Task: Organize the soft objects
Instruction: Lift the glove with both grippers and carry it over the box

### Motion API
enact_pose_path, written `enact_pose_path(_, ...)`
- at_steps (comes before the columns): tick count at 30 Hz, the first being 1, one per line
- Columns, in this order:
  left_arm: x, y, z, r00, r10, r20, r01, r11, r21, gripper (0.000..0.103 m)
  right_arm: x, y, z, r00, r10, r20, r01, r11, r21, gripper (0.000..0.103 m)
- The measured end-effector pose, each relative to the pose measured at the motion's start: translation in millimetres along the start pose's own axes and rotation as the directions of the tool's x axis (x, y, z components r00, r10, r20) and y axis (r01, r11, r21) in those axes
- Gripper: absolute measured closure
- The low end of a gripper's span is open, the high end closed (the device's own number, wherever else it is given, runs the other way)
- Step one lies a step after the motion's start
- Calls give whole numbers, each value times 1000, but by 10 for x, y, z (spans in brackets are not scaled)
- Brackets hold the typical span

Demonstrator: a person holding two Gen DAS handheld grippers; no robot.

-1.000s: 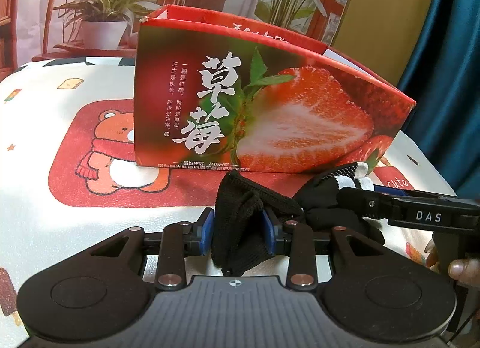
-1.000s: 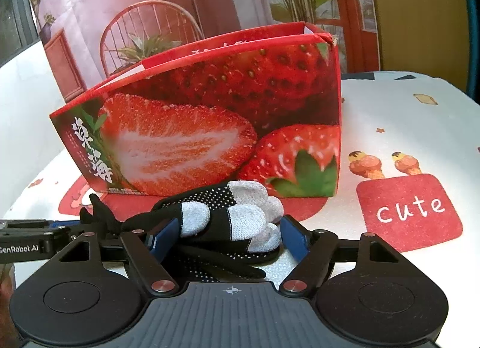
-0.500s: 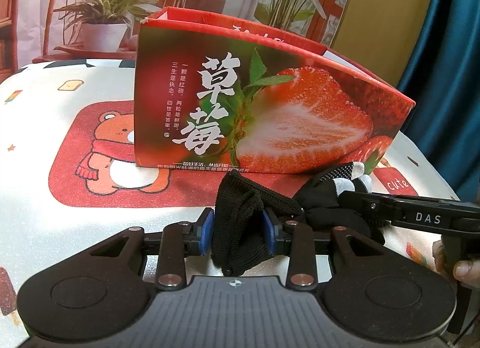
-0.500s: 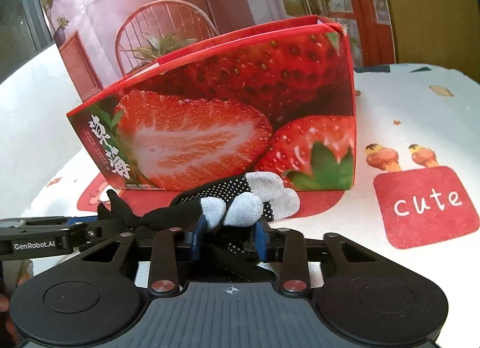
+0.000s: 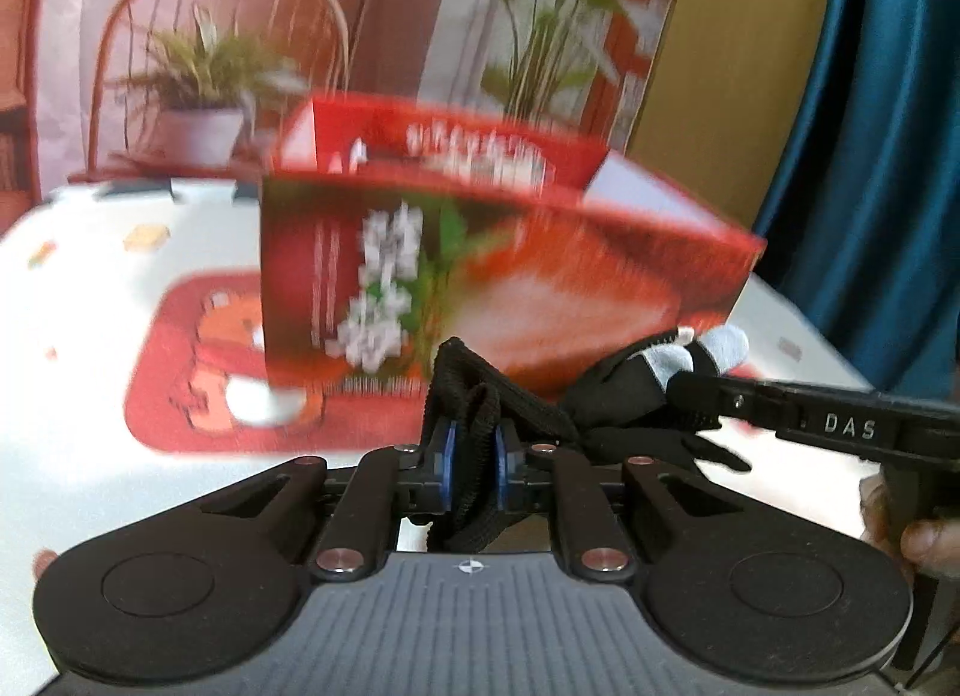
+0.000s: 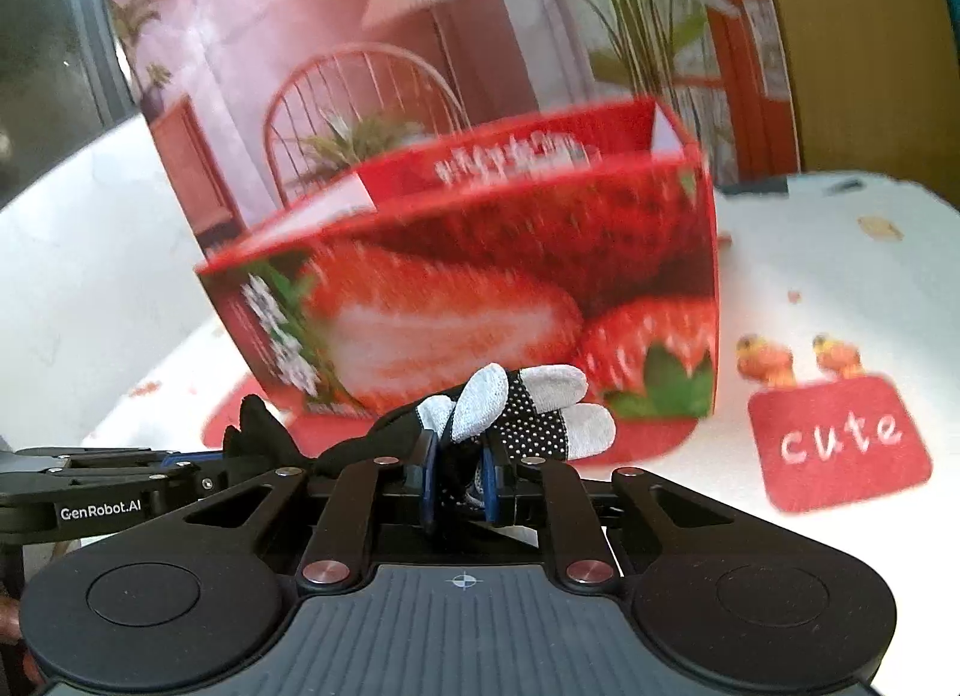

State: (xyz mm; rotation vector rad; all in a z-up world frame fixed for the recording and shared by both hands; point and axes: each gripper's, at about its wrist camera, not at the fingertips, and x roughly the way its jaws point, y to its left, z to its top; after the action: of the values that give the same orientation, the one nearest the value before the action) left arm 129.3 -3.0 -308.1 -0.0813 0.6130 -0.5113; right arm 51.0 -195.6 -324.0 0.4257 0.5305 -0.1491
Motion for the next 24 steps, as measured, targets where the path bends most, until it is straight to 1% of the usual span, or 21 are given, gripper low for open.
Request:
enact_pose_path(4, -284, -68, 194, 995, 0, 98, 0, 1000, 7, 89, -230, 76, 153, 996, 38, 84, -36, 999, -24, 89)
enact_pose_path(8, -479, -137, 476, 983, 5, 183, -8, 1000, 19, 89, -424, 199, 376, 983, 72, 170, -57, 994, -90, 89)
enact_pose_path(10, -520, -180, 642, 977, 0, 214, -6, 1000, 26, 89, -478, 239, 525, 977, 83, 198, -64, 993, -101, 89)
enact_pose_path(14, -505, -268, 1001, 969, -1, 248, -13, 998, 56, 89, -490, 283, 921, 973, 79, 217, -63, 995, -79, 89)
enact_pose_path(16, -408, -268, 1193, 971, 0, 239, -14, 998, 54, 89, -454, 305, 1124, 971, 79, 226, -60, 994, -91, 89)
enact_pose_path(18, -280, -256, 1349, 977, 3, 213, -16, 998, 59, 89, -371, 321, 1326, 972, 79, 223, -56, 993, -105, 89)
enact_pose_path(20, -80, -237, 1498, 985, 23, 172, -34, 997, 64, 89, -244, 306, 1501, 975, 75, 207, -52, 992, -114, 89)
enact_pose_path(22, 131, -182, 1614, 993, 37, 115, -43, 998, 50, 89, -67, 266, 1638, 981, 54, 185, -34, 993, -113, 89)
enact_pose_path(24, 363, -170, 1697, 997, 52, 60, -56, 996, 64, 89, 158, 191, 1736, 990, 34, 139, -22, 996, -89, 89)
